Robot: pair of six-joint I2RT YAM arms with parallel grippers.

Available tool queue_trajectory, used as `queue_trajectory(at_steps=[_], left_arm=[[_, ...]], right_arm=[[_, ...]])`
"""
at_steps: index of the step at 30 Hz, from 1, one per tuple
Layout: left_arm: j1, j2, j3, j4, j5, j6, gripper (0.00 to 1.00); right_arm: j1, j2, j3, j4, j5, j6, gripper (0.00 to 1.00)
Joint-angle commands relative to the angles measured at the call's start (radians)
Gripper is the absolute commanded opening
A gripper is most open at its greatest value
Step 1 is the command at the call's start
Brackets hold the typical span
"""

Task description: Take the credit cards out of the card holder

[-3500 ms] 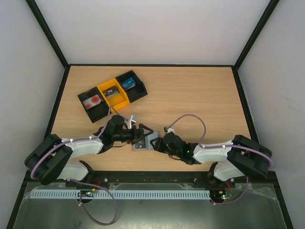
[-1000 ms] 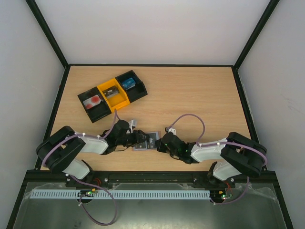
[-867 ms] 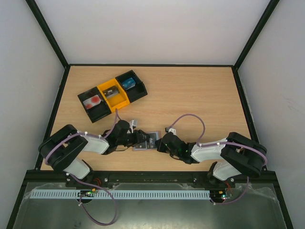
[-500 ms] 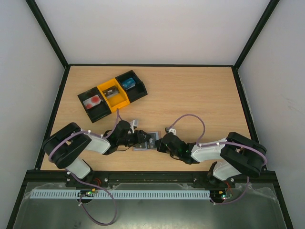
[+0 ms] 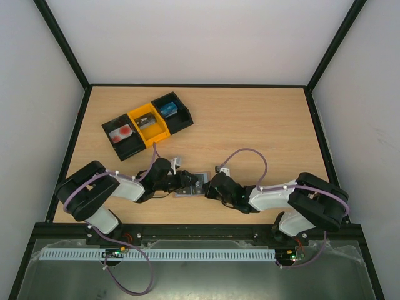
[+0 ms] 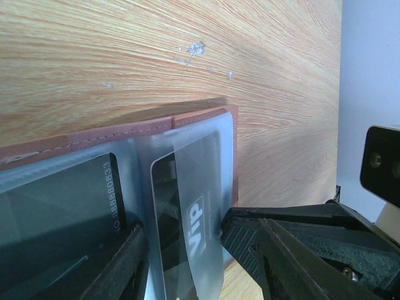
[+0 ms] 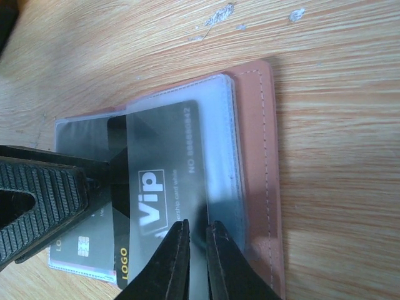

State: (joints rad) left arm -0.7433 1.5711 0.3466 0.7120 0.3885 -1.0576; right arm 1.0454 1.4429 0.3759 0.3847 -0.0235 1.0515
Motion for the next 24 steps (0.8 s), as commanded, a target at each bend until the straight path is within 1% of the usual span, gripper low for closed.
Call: queue_trajectory(at_steps=[1,8,14,24], left_arm=[[-0.007,0.01,-0.01,-0.069,-0.034,0.028,0.49],[-0.01,0.012,-0.018,-0.022,-0.019,0.02,0.41],[-0.013,0.005,-0.027,0.016,-0.001,0.01,0.28],[-0.013,0.004,-0.052,0.115,0.034,-0.023,0.22]], right_arm=[[-0.004,0.023,0.014,-0.042,0.023,-0.015,0.09],[-0.004,0.025,-0.016,-0.022,0.015,0.0,0.09],[-0.005,0.027,-0.03,-0.005,0.009,0.009,0.09],[-0.004,0.028,-0.031,0.0,0.004,0.01,0.09]])
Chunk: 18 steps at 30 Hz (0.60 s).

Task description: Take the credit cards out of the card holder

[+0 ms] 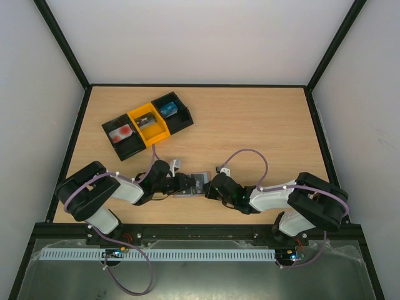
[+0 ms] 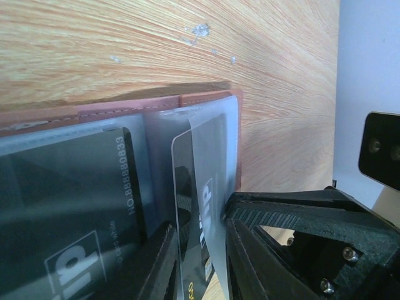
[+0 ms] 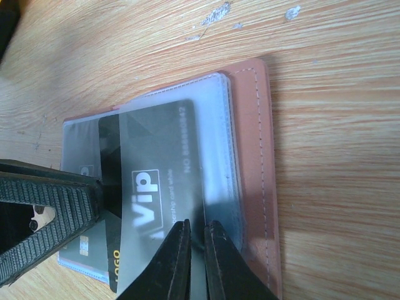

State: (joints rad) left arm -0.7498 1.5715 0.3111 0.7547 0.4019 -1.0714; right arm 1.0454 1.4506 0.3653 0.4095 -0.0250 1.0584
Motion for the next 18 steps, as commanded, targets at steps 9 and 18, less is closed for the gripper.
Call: queue_trajectory(at_steps=[9,18], left_arm=[[-0.006,0.068,-0.036,0.194,0.059,-0.052,0.17],[-0.006,0.06,-0.041,0.162,0.034,-0.04,0.03]], right_arm=[[-0.005,0.015,-0.026,-0.024,0.007,0.005,0.09],[-0.005,0.016,-0.031,-0.023,0.009,0.006,0.09]])
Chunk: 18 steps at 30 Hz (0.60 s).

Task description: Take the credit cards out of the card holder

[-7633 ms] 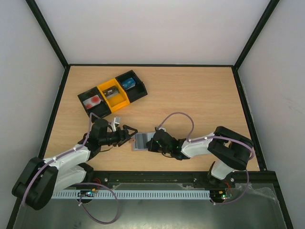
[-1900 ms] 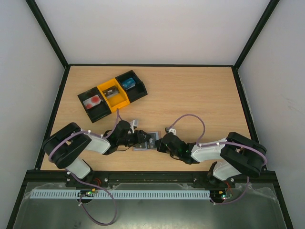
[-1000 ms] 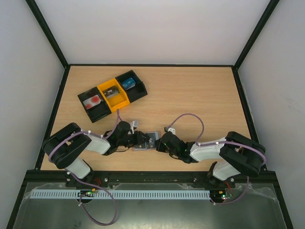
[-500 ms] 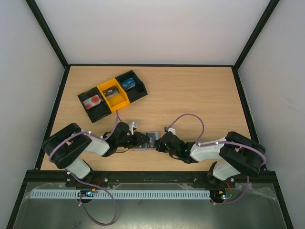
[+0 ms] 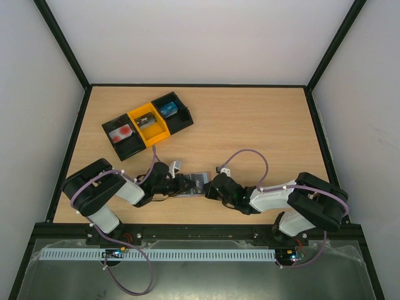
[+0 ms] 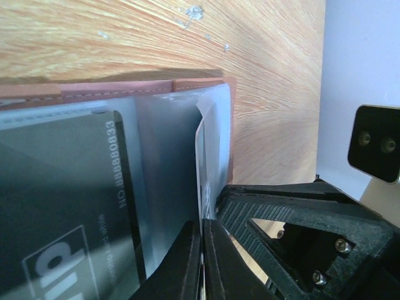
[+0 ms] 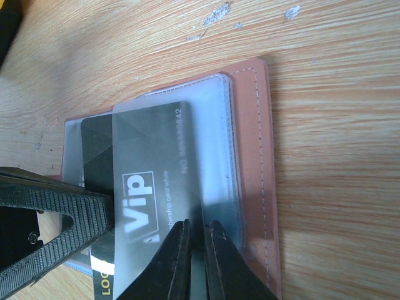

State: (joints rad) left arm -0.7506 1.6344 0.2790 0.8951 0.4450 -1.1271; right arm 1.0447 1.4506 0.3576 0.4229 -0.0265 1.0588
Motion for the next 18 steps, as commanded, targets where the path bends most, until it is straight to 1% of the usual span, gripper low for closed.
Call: queue_trajectory(at_steps=[1,7,18], left_arm=[[-0.006,-0.004,-0.01,0.018,-0.011,0.019,0.03],[-0.006,-0.012,-0.008,-0.001,-0.014,0.027,0.03],[-0.006,-0.073,-0.016,-0.097,-0.057,0.058,0.03]], right_arm=[[-0.004,0.016,-0.022,-0.036,0.011,0.005,0.09],[-0.003,0.015,-0.022,-0.041,0.014,0.002,0.09],[-0.004,0.007,-0.017,-0.047,0.017,-0.002,0.1]])
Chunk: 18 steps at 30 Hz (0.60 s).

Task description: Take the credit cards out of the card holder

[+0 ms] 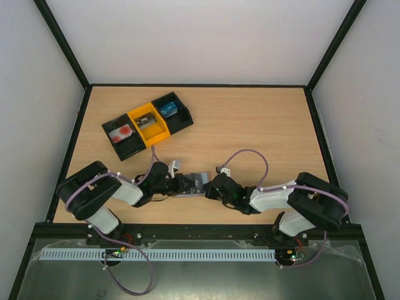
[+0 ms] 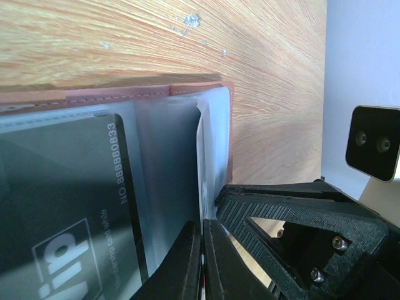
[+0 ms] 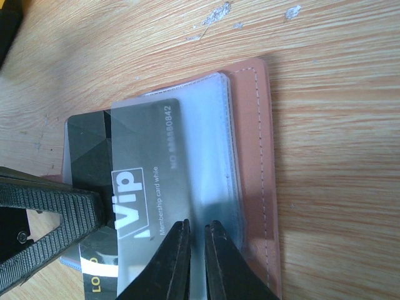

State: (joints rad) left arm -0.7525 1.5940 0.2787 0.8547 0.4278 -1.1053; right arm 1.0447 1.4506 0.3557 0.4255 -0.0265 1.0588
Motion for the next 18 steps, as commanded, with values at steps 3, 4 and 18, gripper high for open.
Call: queue_trajectory(at_steps=[3,4,18], left_arm=[[-0.003,-0.055,-0.016,-0.095,-0.047,0.042,0.03],[-0.003,-0.063,-0.014,-0.111,-0.05,0.045,0.03],[0.018,-0.298,0.016,-0.447,-0.148,0.155,0.03]], right_arm=[[-0.004,0.001,-0.01,-0.055,0.019,-0.006,0.1],[-0.003,-0.001,-0.009,-0.059,0.022,-0.008,0.1],[-0.003,-0.089,0.021,-0.124,0.028,-0.062,0.14]])
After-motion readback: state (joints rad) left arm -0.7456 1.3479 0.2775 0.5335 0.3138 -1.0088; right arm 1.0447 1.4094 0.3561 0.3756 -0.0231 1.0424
